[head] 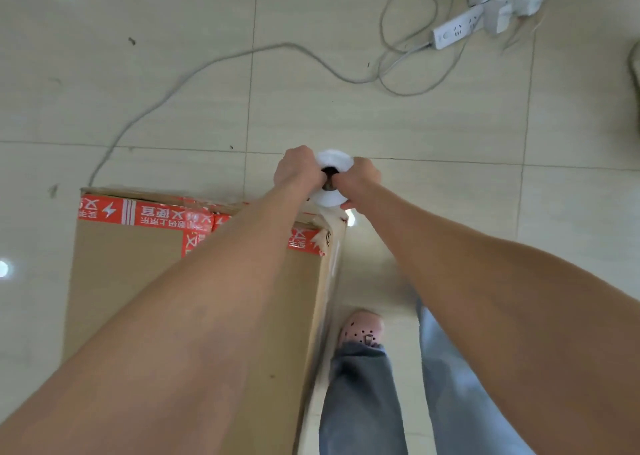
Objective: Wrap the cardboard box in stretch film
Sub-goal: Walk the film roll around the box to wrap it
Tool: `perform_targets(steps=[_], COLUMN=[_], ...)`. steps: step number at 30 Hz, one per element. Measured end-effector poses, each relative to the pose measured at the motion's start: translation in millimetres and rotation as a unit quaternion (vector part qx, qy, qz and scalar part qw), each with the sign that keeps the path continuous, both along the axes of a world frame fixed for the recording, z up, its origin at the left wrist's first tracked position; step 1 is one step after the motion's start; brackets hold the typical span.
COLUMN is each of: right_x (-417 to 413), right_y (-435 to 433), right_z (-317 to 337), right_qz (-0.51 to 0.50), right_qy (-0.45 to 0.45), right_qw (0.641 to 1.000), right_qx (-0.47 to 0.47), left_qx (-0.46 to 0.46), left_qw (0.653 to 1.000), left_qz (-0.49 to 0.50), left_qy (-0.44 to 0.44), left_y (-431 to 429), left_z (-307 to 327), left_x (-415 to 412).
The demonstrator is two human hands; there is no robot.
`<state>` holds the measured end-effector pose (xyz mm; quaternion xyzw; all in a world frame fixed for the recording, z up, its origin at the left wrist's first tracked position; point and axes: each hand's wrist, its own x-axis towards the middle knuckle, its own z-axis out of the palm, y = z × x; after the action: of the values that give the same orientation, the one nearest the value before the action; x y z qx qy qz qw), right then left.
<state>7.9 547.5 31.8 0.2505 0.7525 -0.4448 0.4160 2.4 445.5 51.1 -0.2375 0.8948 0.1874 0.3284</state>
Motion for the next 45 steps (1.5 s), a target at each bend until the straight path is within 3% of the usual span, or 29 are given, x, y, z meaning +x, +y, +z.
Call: perform_targets(steps=[8,11,13,15,19,22,27,32,38,41,45], right_x=[-20,-30,-33,-33,-31,-33,-35,-49,-70,-73,-74], right_y=[-22,-27,-31,-34,-38,-48,-61,-75,-90,-97,-107], right_z=[7,10,8,7,9,9,14,14,11,-2,-12], right_qz=[0.185,0.257,0.252,0.213,0.151,0.125,0.203,0.328,0.390,0.335,0.193], right_qy=[0.093,0.118,0.120,0.085,-0.089,-0.125,-0.040,0.075,0.132,0.065,-0.133], right_qw=[0.974,0.954,0.956,0.971,0.984,0.982,0.978,0.941,0.911,0.939,0.972], right_qx=[0.089,0.100,0.091,0.065,-0.035,-0.070,-0.015,0.020,0.036,0.037,-0.015], left_qx=[-0.012,-0.028,-0.037,-0.046,-0.056,-0.062,-0.071,-0.082,-0.049,-0.042,-0.046], left_qw=[1.000,0.999,0.998,0.996,0.993,0.991,0.985,0.985,0.967,0.961,0.964], left_qz=[-0.013,0.022,0.051,0.073,0.102,0.117,0.156,0.149,0.248,0.272,0.261], left_qy=[0.011,0.024,0.026,0.015,-0.008,-0.025,-0.027,-0.005,0.033,0.032,0.015], left_y=[-20,-29,-37,-42,-50,-53,-56,-64,-78,-85,-93], left_z=[-1,-2,-4,-4,-3,-3,-3,-3,-9,-18,-32], left_x=[-7,-6,-5,-5,0,4,7,1,-7,-11,-13])
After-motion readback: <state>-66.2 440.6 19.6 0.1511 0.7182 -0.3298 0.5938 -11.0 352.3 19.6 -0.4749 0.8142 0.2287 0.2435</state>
